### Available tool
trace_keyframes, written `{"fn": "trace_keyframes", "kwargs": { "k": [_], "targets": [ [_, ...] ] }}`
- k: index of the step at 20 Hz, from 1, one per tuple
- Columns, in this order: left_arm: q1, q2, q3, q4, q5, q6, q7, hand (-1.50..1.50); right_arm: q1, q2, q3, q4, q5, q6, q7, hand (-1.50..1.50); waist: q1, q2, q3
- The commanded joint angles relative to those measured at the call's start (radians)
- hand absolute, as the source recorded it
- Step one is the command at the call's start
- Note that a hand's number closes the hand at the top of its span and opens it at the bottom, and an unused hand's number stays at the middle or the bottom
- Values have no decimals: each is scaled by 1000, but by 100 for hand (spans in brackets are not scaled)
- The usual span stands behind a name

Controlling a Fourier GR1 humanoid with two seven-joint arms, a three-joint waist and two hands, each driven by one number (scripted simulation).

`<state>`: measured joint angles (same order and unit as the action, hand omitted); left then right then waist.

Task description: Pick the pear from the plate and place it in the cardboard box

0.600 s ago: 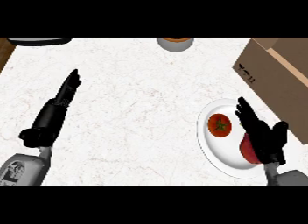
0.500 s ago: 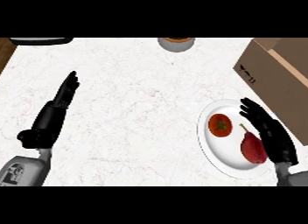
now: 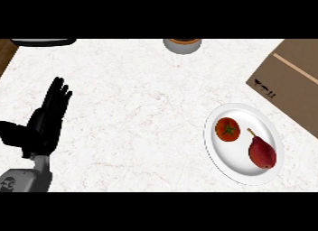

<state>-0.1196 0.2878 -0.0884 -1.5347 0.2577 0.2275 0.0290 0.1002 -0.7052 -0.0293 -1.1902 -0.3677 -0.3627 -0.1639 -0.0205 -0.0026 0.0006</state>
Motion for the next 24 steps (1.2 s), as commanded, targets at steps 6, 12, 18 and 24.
{"fn": "trace_keyframes", "kwargs": {
  "k": [6,12,18,24],
  "targets": [
    [-23,-11,14,-76,22,32,136,0,84,-228,-22,-10,95,201,-74,-150,16,2,-1],
    [-3,-3,20,-85,33,17,144,0,111,-436,97,-188,94,470,171,-150,24,0,-4],
    [10,-4,23,-92,22,-7,129,0,0,-477,68,-390,-50,562,517,-150,25,1,-2],
    [66,-11,28,-214,-8,13,199,0,-44,-373,20,-439,-45,596,595,-150,23,1,-1]
  ]
}}
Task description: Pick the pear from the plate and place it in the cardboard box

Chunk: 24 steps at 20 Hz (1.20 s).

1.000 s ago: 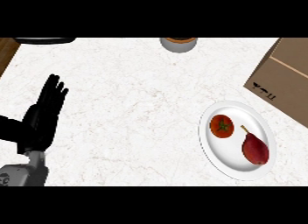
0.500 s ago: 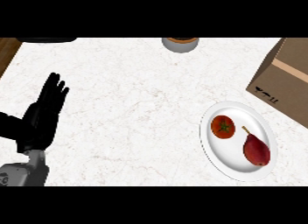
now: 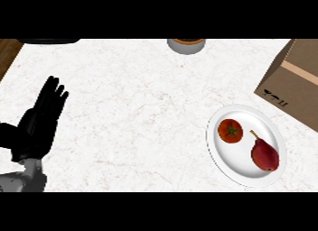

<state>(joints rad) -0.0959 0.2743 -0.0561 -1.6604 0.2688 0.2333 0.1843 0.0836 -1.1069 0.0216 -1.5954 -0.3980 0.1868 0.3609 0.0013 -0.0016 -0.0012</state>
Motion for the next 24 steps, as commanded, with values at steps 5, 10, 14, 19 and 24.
{"fn": "trace_keyframes", "kwargs": {
  "k": [5,10,14,19,24],
  "targets": [
    [52,-34,23,-10,-13,-42,-29,0,-68,109,-11,-75,86,40,187,-150,0,1,1],
    [20,-58,39,46,-43,-45,-77,0,-83,230,44,-70,182,22,244,-150,0,2,1],
    [10,-53,37,-12,-50,-38,11,0,-121,342,99,-81,270,-20,293,-150,3,2,1],
    [3,-81,57,46,-49,-74,-24,0,-107,420,75,-98,347,-7,329,-150,-3,1,1],
    [70,-47,101,-54,-29,-126,-1,0,-107,477,26,-30,424,27,256,-150,1,1,1]
  ]
}}
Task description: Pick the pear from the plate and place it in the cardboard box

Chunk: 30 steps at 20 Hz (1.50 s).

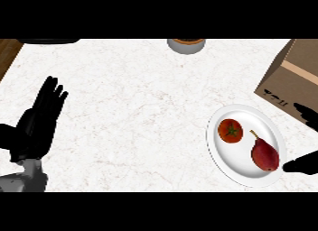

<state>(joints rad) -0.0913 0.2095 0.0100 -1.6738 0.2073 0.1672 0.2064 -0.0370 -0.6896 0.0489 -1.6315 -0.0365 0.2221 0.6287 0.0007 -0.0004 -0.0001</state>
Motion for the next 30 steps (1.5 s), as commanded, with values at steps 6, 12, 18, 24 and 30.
{"fn": "trace_keyframes", "kwargs": {
  "k": [6,12,18,24,30],
  "targets": [
    [-9,-10,35,-30,-24,-26,54,0,-8,117,-53,15,110,83,21,-150,-1,0,0],
    [-83,-49,36,25,-41,-8,59,0,-16,167,-48,32,198,97,25,-150,-2,0,0],
    [-36,-57,34,-6,-62,-31,47,0,-119,197,-90,234,280,128,-68,-150,4,1,0],
    [-45,-58,73,35,-70,-47,20,0,15,282,-77,123,350,114,-99,-150,-2,0,0],
    [-14,-88,58,37,-103,-50,-18,0,-27,274,-145,114,334,194,-68,-150,-2,0,0]
  ]
}}
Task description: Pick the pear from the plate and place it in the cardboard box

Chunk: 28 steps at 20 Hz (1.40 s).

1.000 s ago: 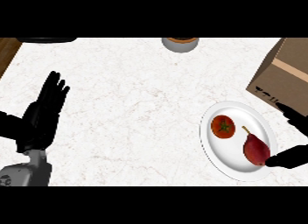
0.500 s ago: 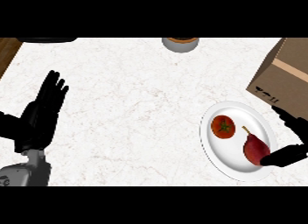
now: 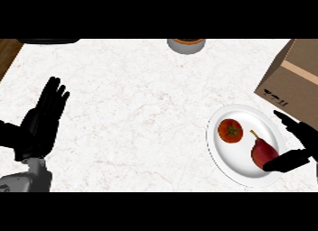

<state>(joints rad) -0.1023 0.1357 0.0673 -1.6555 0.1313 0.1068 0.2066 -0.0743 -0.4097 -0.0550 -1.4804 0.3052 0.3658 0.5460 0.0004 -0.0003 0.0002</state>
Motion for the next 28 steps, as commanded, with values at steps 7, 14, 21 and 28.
{"fn": "trace_keyframes", "kwargs": {
  "k": [7,14,21,28],
  "targets": [
    [-61,10,51,49,32,-38,6,0,-70,74,10,226,135,-58,-129,-150,2,1,0],
    [-37,11,48,-18,8,-27,68,0,-28,67,-35,171,122,2,-147,-150,1,0,0],
    [1,6,53,-37,13,-47,60,0,72,98,-17,74,176,-26,-186,150,-2,0,0],
    [-12,-78,-28,15,-74,12,-26,0,-61,87,36,152,294,-58,-217,150,0,1,0]
  ]
}}
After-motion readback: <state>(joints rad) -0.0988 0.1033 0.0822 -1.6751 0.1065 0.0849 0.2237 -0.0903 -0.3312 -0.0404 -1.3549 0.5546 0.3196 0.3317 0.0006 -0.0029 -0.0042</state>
